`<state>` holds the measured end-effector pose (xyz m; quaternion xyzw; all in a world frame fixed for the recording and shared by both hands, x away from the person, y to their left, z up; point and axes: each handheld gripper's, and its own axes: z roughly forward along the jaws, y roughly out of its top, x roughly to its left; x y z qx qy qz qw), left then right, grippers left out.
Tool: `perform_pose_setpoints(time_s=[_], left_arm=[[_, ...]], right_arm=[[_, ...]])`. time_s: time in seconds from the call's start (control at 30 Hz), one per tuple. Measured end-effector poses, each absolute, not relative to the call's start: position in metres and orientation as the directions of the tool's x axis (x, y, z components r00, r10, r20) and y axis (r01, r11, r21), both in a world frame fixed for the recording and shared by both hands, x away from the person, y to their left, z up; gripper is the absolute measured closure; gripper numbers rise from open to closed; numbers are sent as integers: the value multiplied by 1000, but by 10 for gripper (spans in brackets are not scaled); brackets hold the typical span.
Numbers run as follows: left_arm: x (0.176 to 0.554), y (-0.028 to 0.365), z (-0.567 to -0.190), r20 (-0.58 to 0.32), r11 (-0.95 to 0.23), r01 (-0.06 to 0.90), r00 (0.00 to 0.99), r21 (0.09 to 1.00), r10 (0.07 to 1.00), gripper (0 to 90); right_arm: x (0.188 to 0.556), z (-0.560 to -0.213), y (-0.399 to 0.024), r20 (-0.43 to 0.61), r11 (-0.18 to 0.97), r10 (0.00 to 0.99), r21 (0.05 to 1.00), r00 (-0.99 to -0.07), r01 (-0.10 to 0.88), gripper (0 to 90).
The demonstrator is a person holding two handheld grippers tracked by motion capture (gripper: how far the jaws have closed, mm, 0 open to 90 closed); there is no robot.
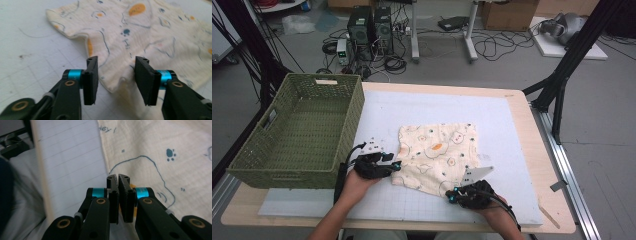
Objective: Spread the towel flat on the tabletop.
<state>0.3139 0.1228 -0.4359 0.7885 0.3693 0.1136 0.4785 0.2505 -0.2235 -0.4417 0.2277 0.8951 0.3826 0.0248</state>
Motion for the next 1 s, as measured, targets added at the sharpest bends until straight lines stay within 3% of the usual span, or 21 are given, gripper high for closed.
perform_pose_setpoints(time_s=[0.1, 0.23, 0.37, 0.47, 0.57, 0.7, 0.8, 1.0], left_arm=[[315, 127, -433, -176, -245, 469, 687, 849, 705, 522], [316, 129, -434, -172, -235, 473, 669, 849, 723, 501], [316, 128, -435, -172, -231, 473, 664, 850, 727, 499], [317, 128, -436, -172, -232, 478, 660, 847, 731, 499], [318, 125, -439, -165, -246, 483, 661, 841, 732, 512], [318, 123, -442, -159, -260, 488, 662, 833, 732, 518], [318, 125, -441, -163, -245, 490, 650, 836, 743, 517], [317, 128, -442, -158, -250, 493, 645, 833, 747, 517]], right_arm=[[236, -441, -229, 148, 611, 400, 693, -905, 383, 865], [229, -435, -241, 153, 556, 423, 734, -893, 390, 746], [236, -427, -257, 133, 445, 531, 796, -837, 410, 622], [243, -426, -269, 75, 411, 644, 805, -761, 427, 610], [251, -430, -278, 40, 415, 714, 780, -699, 468, 657], [258, -442, -279, 31, 461, 733, 712, -680, 530, 711], [257, -440, -280, 11, 490, 724, 696, -690, 525, 877], [249, -433, -280, -100, 565, 741, 628, -664, 536, 891]])
